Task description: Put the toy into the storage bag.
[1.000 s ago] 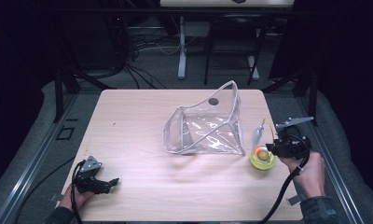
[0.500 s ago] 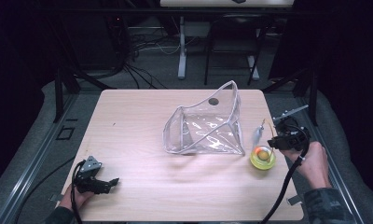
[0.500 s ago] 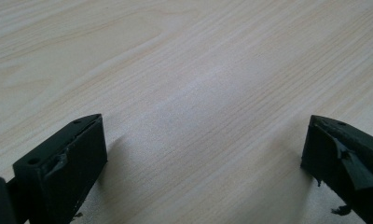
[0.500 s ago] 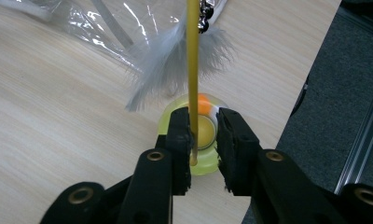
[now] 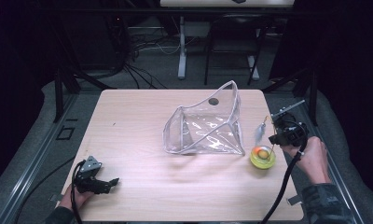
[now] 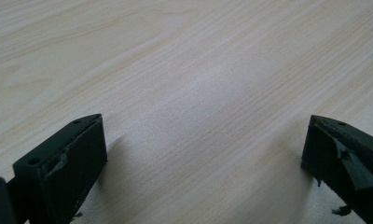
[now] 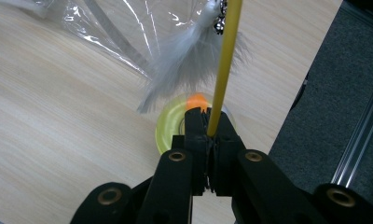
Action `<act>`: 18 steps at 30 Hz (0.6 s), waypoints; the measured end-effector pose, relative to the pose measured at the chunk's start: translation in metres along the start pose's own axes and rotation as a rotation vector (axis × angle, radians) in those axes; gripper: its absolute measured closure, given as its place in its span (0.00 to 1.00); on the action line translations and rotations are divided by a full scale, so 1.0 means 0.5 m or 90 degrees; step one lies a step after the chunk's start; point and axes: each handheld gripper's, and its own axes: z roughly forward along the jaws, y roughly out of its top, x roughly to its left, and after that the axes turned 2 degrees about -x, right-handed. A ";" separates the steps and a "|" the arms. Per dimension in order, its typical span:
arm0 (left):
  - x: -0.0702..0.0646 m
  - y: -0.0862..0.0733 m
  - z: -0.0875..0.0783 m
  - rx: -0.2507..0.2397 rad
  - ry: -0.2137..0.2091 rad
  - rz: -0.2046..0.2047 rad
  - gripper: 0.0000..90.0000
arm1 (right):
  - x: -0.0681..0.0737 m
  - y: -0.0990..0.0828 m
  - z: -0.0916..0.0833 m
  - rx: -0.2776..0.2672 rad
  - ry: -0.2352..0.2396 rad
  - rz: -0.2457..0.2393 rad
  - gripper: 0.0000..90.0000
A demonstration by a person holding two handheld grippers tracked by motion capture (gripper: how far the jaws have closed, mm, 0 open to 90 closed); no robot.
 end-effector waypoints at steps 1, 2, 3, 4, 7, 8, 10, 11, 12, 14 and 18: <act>0.000 0.000 0.000 0.000 0.000 0.000 0.00 | -0.001 0.001 -0.001 0.000 -0.003 -0.001 0.98; 0.000 0.000 0.000 0.000 0.000 0.000 0.00 | -0.001 0.003 -0.003 0.001 -0.002 -0.002 0.98; 0.000 0.000 0.000 0.000 0.000 0.000 0.00 | -0.002 0.004 -0.004 0.000 -0.003 -0.002 0.98; 0.000 0.000 0.000 0.000 0.000 0.000 0.00 | -0.003 0.006 -0.006 0.000 -0.002 -0.002 0.98; 0.000 0.000 0.000 0.000 0.000 0.000 0.00 | -0.005 0.012 -0.013 0.002 -0.001 -0.001 0.98; 0.000 0.000 0.000 0.000 0.000 0.000 0.00 | -0.005 0.014 -0.015 0.002 -0.002 -0.001 0.98; 0.000 0.000 0.000 0.000 0.000 0.000 0.00 | -0.007 0.021 -0.020 0.007 -0.004 -0.005 0.98; 0.000 0.000 0.000 0.000 0.000 0.000 0.00 | -0.007 0.021 -0.020 0.007 -0.004 -0.005 0.98; 0.000 0.000 0.000 0.000 0.000 0.000 0.00 | -0.008 0.023 -0.022 0.010 -0.002 -0.005 0.98; 0.000 0.000 0.000 0.000 0.000 0.000 0.00 | -0.010 0.035 -0.026 0.013 -0.003 -0.008 0.98; 0.000 0.000 0.000 0.000 0.000 0.000 0.00 | -0.011 0.045 -0.029 0.013 -0.007 -0.010 0.98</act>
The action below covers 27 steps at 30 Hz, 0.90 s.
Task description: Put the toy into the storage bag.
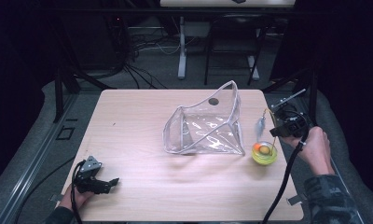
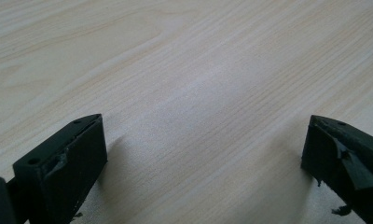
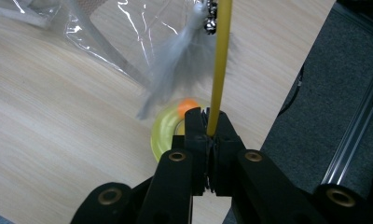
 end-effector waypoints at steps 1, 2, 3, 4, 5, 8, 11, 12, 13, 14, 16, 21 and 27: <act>0.000 0.000 0.000 0.000 0.000 0.001 0.00 | 0.002 0.006 -0.002 -0.003 0.003 -0.001 0.98; 0.000 0.000 0.000 0.000 0.000 0.000 0.00 | 0.002 0.006 -0.002 -0.003 0.003 -0.001 0.98; 0.000 0.000 0.000 0.000 0.000 0.000 0.00 | 0.002 0.008 -0.004 0.001 -0.003 -0.004 0.98; 0.000 0.000 0.000 0.000 0.000 0.000 0.00 | 0.002 0.011 -0.006 0.006 -0.004 -0.008 0.98; 0.000 0.000 0.000 0.000 0.000 0.000 0.00 | 0.003 0.013 -0.005 0.002 0.001 -0.004 0.98; 0.000 0.000 0.000 0.000 -0.001 0.001 0.00 | 0.003 0.022 -0.008 0.012 -0.001 -0.013 0.98; 0.000 0.000 0.000 0.000 -0.001 0.001 0.00 | 0.004 0.034 -0.011 0.015 -0.003 -0.018 0.98; 0.000 0.000 0.000 0.000 -0.001 0.001 0.00 | 0.004 0.034 -0.011 0.015 -0.003 -0.018 0.98; 0.000 0.000 0.000 0.000 -0.001 0.001 0.00 | 0.005 0.036 -0.012 0.014 0.000 -0.017 0.98; 0.000 0.000 0.000 0.000 -0.001 0.001 0.00 | 0.006 0.039 -0.012 0.015 0.000 -0.015 0.98; 0.000 0.000 0.000 0.000 0.000 0.001 0.00 | 0.006 0.046 -0.016 0.012 -0.005 -0.019 0.98; 0.000 0.000 0.000 0.000 -0.001 0.001 0.00 | 0.002 0.055 -0.024 0.011 -0.010 -0.019 0.98; 0.000 0.000 0.000 -0.001 -0.001 0.002 0.00 | -0.010 0.072 -0.032 0.014 -0.016 -0.019 0.98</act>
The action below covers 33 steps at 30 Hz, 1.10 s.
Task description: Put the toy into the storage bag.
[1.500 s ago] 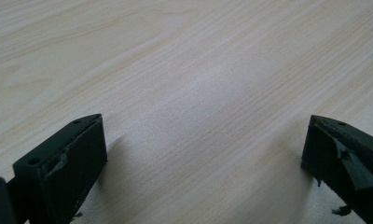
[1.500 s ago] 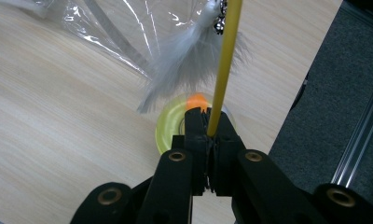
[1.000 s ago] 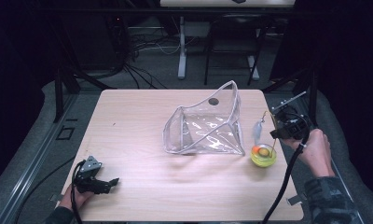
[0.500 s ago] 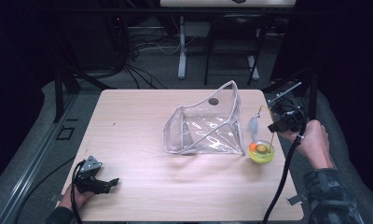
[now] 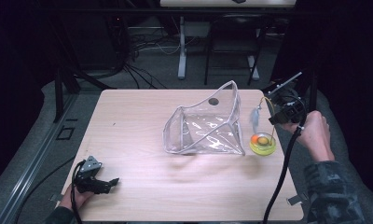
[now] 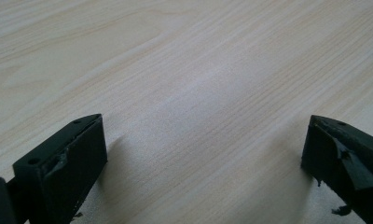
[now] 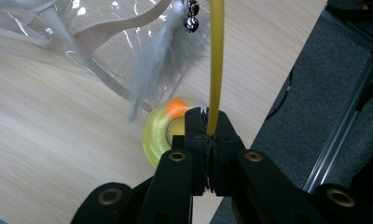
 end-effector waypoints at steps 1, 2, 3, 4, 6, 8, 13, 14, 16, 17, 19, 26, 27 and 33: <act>0.000 0.000 0.000 0.001 0.000 0.001 0.00 | 0.000 0.000 0.000 0.000 0.000 0.000 0.98; 0.000 0.000 0.000 0.001 0.000 0.002 0.00 | -0.003 0.005 -0.002 0.001 0.001 0.002 0.98; 0.000 0.000 0.000 0.001 0.000 0.002 0.00 | -0.004 0.007 -0.002 -0.003 0.003 0.005 0.98; 0.000 0.000 0.000 0.000 0.000 0.000 0.00 | -0.006 0.010 -0.003 0.000 0.004 0.006 0.98; 0.000 0.000 0.000 0.000 0.000 0.000 0.00 | -0.009 0.012 -0.003 0.003 0.002 0.004 0.98; 0.000 0.000 0.000 0.000 0.000 0.000 0.00 | -0.012 0.017 -0.004 -0.001 0.004 0.010 0.98; 0.000 0.000 0.000 0.000 -0.001 -0.003 0.00 | -0.019 0.030 -0.009 -0.001 0.003 0.010 0.98; 0.000 0.000 0.000 0.000 0.000 0.000 0.00 | -0.020 0.033 -0.011 0.003 0.001 0.008 0.98; 0.000 0.000 0.000 0.000 0.000 0.000 0.00 | -0.023 0.042 -0.017 0.000 0.000 0.010 0.98; 0.000 0.000 0.000 0.001 -0.001 0.000 0.00 | -0.025 0.048 -0.022 -0.003 -0.001 0.012 0.98; 0.001 0.001 -0.002 0.006 -0.004 0.001 0.00 | -0.026 0.052 -0.024 -0.002 -0.002 0.012 0.98; 0.001 0.001 -0.001 0.005 -0.004 0.000 0.00 | -0.036 0.071 -0.037 -0.006 0.000 0.018 0.98; 0.001 0.001 -0.001 0.005 -0.004 0.001 0.00 | -0.037 0.073 -0.038 -0.003 -0.001 0.018 0.98; 0.001 0.001 -0.001 0.005 -0.004 0.001 0.00 | -0.039 0.088 -0.047 -0.007 -0.005 0.017 0.98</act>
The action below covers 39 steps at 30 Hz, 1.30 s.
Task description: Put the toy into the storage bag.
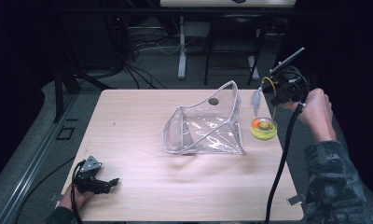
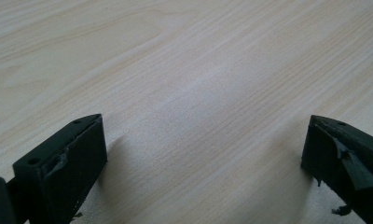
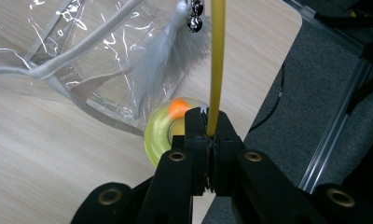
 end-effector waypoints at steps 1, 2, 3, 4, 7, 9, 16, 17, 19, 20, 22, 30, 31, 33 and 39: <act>0.000 0.000 0.000 0.000 0.000 0.000 0.00 | 0.000 0.003 -0.003 0.001 -0.003 -0.002 0.98; 0.000 0.000 0.000 0.000 0.000 0.001 0.00 | 0.000 0.006 -0.006 0.002 -0.005 -0.005 0.98; 0.000 0.000 0.000 0.000 0.000 0.001 0.00 | 0.001 0.012 -0.012 -0.003 -0.010 -0.007 0.98; 0.000 0.000 0.000 0.000 0.000 0.001 0.00 | 0.001 0.012 -0.012 -0.003 -0.010 -0.007 0.98; 0.000 0.000 0.000 0.000 0.000 0.000 0.00 | 0.005 0.025 -0.028 -0.008 -0.017 -0.015 0.98; 0.000 0.000 0.000 0.000 0.000 0.000 0.00 | 0.005 0.027 -0.030 -0.009 -0.019 -0.016 0.98; 0.000 0.000 0.000 0.000 0.000 0.000 0.00 | 0.012 0.046 -0.056 -0.016 -0.024 -0.028 0.98; 0.000 0.000 0.000 0.000 0.000 0.000 0.00 | 0.012 0.049 -0.060 -0.018 -0.024 -0.027 0.98; 0.000 0.000 0.000 0.000 0.000 0.000 0.00 | 0.013 0.054 -0.067 -0.019 -0.027 -0.029 0.98; 0.000 0.000 0.000 0.000 0.000 0.000 0.00 | 0.014 0.057 -0.072 -0.022 -0.026 -0.032 0.98; 0.000 0.000 0.000 0.000 0.000 0.000 0.00 | 0.015 0.062 -0.079 -0.026 -0.027 -0.034 0.98; 0.000 0.000 0.000 0.000 0.000 0.000 0.00 | 0.029 0.085 -0.102 -0.040 -0.035 -0.045 0.98; 0.000 0.000 0.000 0.000 0.000 0.000 0.00 | 0.031 0.087 -0.104 -0.041 -0.038 -0.049 0.98; 0.000 0.000 0.000 0.000 0.000 0.000 0.00 | 0.037 0.092 -0.110 -0.045 -0.042 -0.057 0.98; 0.000 0.000 0.000 0.000 0.000 0.000 0.00 | 0.051 0.107 -0.126 -0.054 -0.049 -0.068 0.98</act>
